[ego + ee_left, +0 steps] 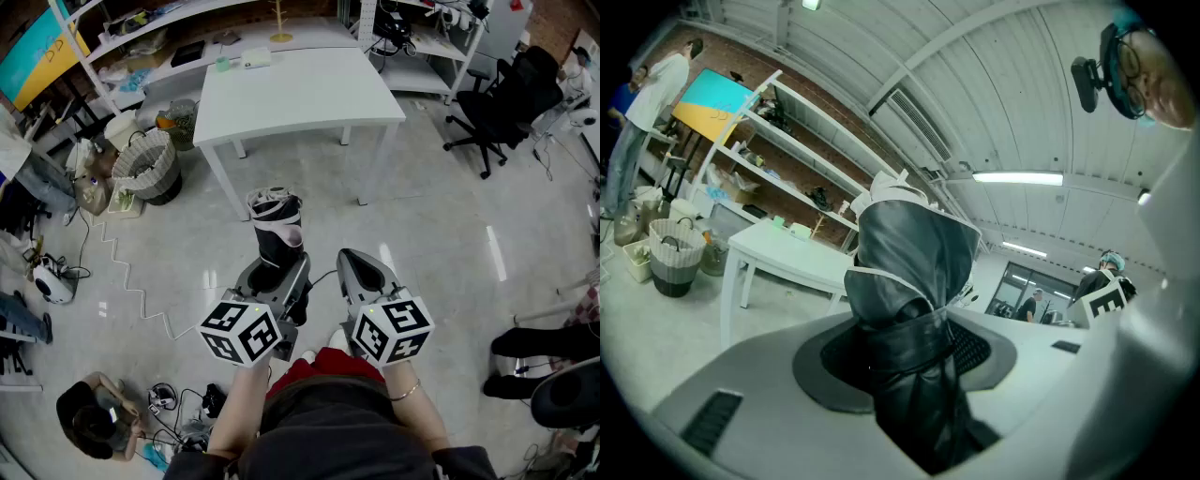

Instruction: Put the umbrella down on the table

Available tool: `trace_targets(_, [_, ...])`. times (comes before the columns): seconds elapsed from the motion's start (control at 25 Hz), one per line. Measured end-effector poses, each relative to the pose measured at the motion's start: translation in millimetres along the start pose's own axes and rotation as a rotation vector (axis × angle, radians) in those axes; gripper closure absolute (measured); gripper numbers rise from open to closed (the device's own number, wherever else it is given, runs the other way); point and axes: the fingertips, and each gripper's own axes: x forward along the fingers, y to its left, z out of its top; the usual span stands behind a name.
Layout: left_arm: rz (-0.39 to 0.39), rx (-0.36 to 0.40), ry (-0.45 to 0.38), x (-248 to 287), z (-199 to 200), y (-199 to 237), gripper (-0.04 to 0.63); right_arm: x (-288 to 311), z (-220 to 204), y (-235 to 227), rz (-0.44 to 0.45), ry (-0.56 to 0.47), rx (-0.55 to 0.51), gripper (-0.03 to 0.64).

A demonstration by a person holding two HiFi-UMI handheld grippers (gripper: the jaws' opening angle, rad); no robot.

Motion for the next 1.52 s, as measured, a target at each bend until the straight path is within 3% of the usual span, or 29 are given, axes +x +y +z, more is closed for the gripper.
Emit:
trace_targets(0.36, [0.007,0.027,-0.003,-14,3,1,0.393,0,-1,11,0.008,-0.009,-0.013,0.598])
trace_targets(0.64, [0.044,0.021,0.015,-24,-11,14,0.393,-12,-20,0,-0.049,0.004,-0.018,0.598])
trace_targets(0.88, [0.071,0.025,0.027,-14,-14,20,0.393,-4,-10,-13,-0.058,-0.027,-0.056,0.598])
trace_targets(1.16, [0.073,0.032,0.014,17,5,33,0.393,27,1,-37,-0.045,-0.029,-0.013,0.598])
trace_targets(1.52, [0.094,0.013,0.006,102,40,68,0.393,94,34,-97,-0.035,-0.011,-0.011,0.598])
